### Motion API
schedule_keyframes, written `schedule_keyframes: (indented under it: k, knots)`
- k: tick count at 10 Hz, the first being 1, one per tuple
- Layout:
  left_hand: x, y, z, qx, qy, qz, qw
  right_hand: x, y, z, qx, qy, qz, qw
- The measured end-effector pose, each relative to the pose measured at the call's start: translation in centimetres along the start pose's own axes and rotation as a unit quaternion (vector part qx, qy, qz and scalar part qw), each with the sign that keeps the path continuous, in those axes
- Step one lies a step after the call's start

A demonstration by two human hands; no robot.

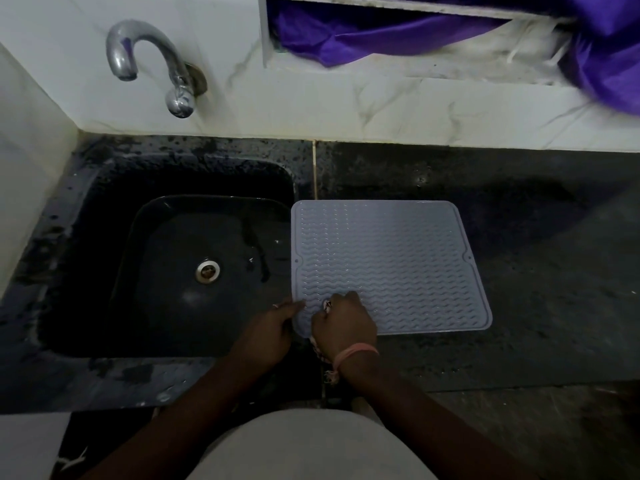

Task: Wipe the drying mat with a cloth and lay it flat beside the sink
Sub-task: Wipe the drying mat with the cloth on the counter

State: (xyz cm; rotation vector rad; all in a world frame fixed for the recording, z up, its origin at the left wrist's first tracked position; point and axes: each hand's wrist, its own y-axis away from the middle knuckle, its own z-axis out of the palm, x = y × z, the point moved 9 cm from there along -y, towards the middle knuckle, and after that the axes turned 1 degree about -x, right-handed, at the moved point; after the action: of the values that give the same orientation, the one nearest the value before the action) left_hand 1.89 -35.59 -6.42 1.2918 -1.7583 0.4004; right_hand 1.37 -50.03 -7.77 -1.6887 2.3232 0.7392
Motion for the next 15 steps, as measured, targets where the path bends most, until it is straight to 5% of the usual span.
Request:
schedule_keyframes:
  k: [4, 6, 7, 9, 11, 12, 13, 15]
  knots:
    - [-4.6, 0.2, 0.8, -0.009, 0.027, -0.075, 0.997, -3.5, 0.2, 1.6, -0.007, 0.001, -0.088, 0.996]
    - [-4.1, -0.3, 0.8, 0.024, 0.05, -0.063, 0.996, -4.2, 0.3, 2.2, -0.082, -0.036, -0.142, 0.986]
    - [-4.3, -0.1, 0.5, 0.053, 0.059, -0.052, 0.995, -3.6, -0.6, 1.9, -0.145, -0.157, -0.115, 0.97]
    - [-4.1, 0.0, 1.4, 0.043, -0.033, -0.013, 0.998, 4.7, -1.7, -4.4, -0.004, -0.255, -0.017, 0.967]
    - [-4.0, 0.1, 1.7, 0.06, -0.098, -0.045, 0.992, 20.1, -2.1, -11.7, 0.128, -0.135, 0.206, 0.961]
    - [-3.6, 0.2, 1.4, 0.074, -0.117, -0.053, 0.989, 23.8, -2.0, -12.5, 0.088, -0.085, 0.234, 0.964]
    - [-3.1, 0.2, 1.5, 0.075, -0.13, -0.057, 0.987, 24.6, -2.3, -12.4, 0.089, -0.163, 0.282, 0.941]
    - [-3.2, 0.2, 1.8, 0.063, -0.155, -0.086, 0.982, 22.7, -2.8, -11.1, 0.051, -0.072, 0.254, 0.963]
